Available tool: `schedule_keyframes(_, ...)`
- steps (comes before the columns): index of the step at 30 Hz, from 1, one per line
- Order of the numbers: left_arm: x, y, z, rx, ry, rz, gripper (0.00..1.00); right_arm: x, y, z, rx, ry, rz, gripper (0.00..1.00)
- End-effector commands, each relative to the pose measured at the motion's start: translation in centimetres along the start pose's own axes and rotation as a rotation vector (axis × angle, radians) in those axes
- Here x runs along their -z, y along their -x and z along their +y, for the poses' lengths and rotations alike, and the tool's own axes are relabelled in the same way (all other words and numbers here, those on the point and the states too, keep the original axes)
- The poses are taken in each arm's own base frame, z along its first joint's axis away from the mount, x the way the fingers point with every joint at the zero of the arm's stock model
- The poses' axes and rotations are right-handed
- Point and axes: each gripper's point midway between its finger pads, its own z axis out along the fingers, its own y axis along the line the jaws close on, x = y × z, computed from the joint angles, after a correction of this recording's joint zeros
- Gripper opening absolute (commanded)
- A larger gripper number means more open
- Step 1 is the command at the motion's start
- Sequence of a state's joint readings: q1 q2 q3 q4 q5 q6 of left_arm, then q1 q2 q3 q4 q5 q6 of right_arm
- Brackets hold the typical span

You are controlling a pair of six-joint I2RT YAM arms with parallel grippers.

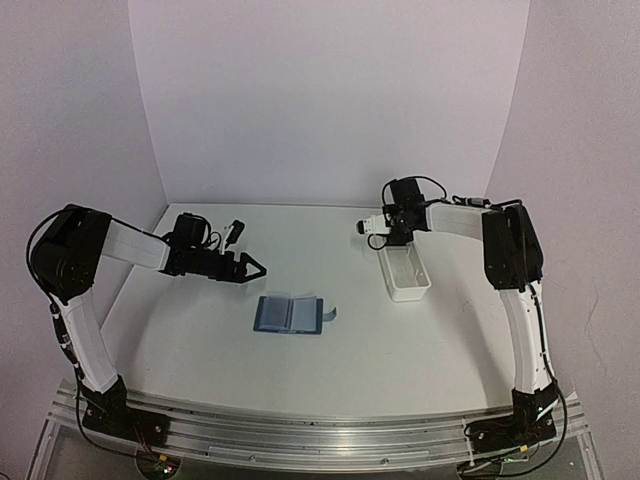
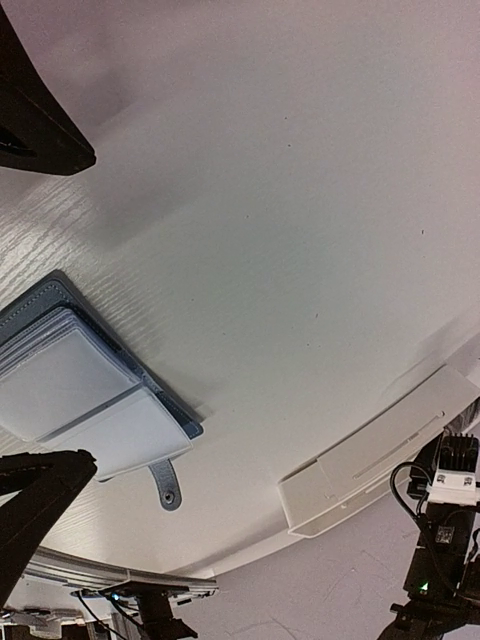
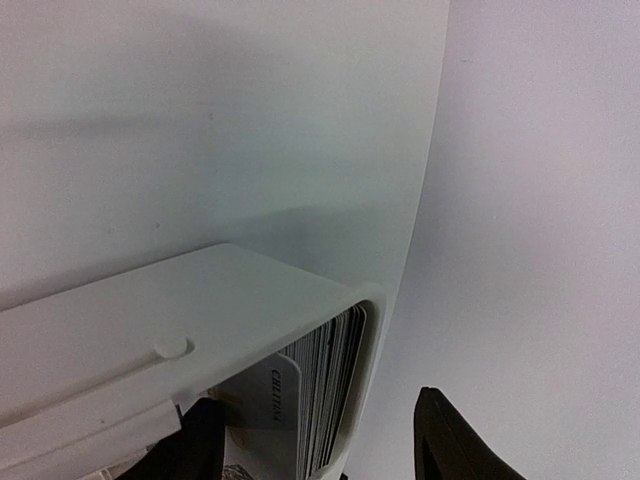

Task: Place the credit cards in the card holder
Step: Pick up the credit card from the storage box.

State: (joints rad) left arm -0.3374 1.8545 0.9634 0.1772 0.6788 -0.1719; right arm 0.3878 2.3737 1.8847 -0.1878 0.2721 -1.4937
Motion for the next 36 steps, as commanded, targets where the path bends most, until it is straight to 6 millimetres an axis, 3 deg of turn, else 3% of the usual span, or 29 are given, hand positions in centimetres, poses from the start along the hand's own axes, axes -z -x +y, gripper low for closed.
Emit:
schedule_keyframes(1,0.1,1.4,-0.3,-0.038,-0.017,-0.038,0.95,1.0,0.0,-2.0,-0.036,-0.058,-0.002,0.57)
schedule_keyframes(18,0.1,1.2,-0.6,-0.030,-0.031,-0.033,0.95,2.0,-0.1,-1.8,-0.064,-0.039,-0.009,0.22)
schedule_keyframes(22,0.2,1.2,-0.7,-0.029,-0.035,-0.034,0.95,2.2,-0.1,-1.6,-0.068,-0.028,-0.012,0.19)
schedule_keyframes(30,0.3,0.9,-0.9,-0.022,-0.046,-0.027,0.95,2.6,0.1,-1.2,-0.074,-0.003,-0.018,0.00)
schedule_keyframes(36,0.3,0.8,-1.0,-0.018,-0.053,-0.022,0.95,3.0,0.3,-0.6,-0.075,0.033,-0.024,0.00)
